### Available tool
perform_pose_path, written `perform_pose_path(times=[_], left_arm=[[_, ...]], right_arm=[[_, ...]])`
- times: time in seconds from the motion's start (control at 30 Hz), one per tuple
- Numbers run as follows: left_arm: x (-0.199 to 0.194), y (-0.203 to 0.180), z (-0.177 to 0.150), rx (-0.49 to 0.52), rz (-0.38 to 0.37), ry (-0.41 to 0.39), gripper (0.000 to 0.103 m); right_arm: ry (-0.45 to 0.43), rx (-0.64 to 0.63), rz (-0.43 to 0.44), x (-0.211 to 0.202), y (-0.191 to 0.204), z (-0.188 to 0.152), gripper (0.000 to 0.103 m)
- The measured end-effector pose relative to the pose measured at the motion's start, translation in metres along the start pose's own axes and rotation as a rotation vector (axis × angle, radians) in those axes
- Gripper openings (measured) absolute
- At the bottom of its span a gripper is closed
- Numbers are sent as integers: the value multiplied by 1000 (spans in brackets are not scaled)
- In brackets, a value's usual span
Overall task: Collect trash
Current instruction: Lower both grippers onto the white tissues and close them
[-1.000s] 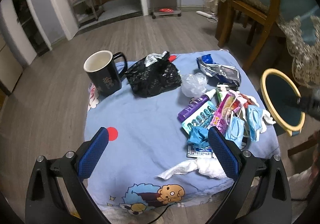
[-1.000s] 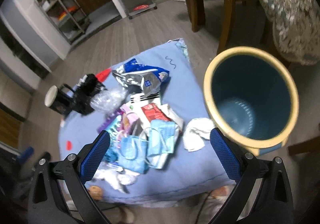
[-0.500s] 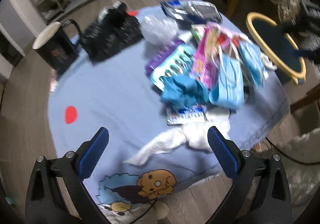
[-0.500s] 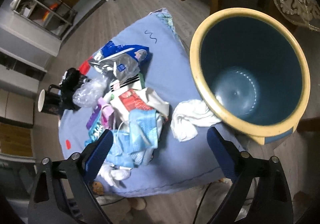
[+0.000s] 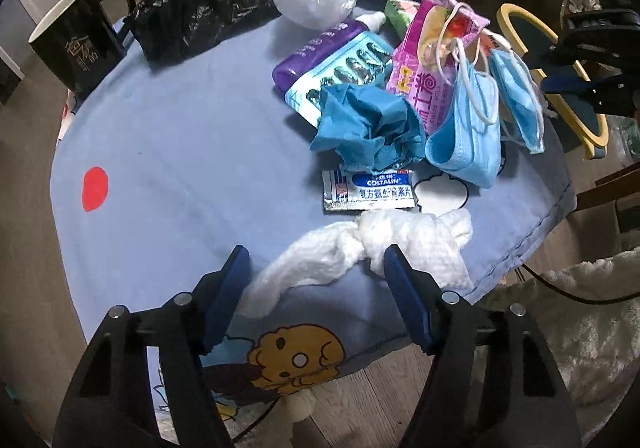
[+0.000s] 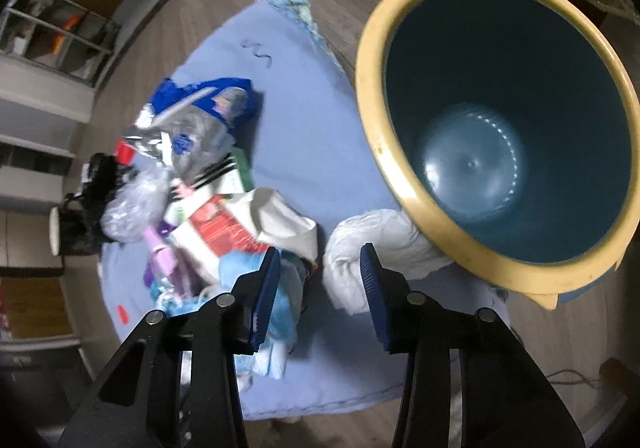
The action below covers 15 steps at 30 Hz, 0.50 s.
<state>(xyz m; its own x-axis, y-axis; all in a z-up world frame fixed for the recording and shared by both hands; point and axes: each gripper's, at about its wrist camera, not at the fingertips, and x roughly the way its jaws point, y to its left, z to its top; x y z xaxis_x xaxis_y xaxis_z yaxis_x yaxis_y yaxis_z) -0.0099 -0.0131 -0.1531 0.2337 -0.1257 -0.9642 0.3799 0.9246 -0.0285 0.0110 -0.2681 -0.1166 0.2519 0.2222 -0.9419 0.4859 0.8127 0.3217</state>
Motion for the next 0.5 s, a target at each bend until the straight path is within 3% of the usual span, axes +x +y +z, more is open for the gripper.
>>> perform_pose_path(times=[0.07,0.17,0.23,0.3,0.4,0.47,0.5], left_arm=[[4,2,-3,1,-8,8,67],[10,1,-2,10,-17,24,61],[12,0,-3,16,-27,35,52],[16,-2,-4,21,-33,51,36],[24,-6,-7,42,-7,75,18],[27,-9,-9,42,-3,77,12],[27,-9,-9,35,-12,77,9]], right_arm=[[10,-5,-31,8,0,2,44],[12,-11,-8,14,2,6,61],[54,-12,-8,21,2,4,60],[99,-1,-19,30,-2,1,48],[75,61,25,26,-13,4,32],[89,56,24,28,-15,4,19],[93,54,20,29,-15,3,18]])
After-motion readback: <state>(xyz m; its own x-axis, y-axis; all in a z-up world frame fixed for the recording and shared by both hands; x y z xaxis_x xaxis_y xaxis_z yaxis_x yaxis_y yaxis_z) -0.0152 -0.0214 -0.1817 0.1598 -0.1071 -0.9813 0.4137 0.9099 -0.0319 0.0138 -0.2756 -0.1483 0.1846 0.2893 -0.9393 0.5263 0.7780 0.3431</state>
